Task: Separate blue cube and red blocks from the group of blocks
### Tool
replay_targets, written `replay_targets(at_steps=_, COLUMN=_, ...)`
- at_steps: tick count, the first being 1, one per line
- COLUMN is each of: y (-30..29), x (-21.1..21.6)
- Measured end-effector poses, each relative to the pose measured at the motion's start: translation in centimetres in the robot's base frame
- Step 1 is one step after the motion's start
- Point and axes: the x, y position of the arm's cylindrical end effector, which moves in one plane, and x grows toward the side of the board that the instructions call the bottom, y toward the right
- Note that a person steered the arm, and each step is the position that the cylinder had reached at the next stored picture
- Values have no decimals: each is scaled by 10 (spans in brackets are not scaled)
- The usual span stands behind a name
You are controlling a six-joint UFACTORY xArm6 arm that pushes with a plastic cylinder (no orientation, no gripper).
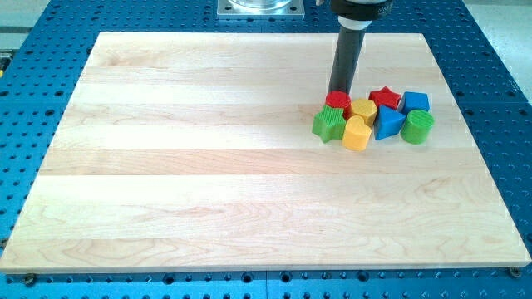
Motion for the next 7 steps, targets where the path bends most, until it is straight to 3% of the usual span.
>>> replay_targets(at_steps=3, y=0, x=2)
replay_targets(at_steps=4, y=-1, x=-30)
replay_targets(at_steps=5, y=42, x=-42)
replay_targets(at_steps=6, y=133, x=-27)
replay_targets(at_steps=7, y=190, x=14)
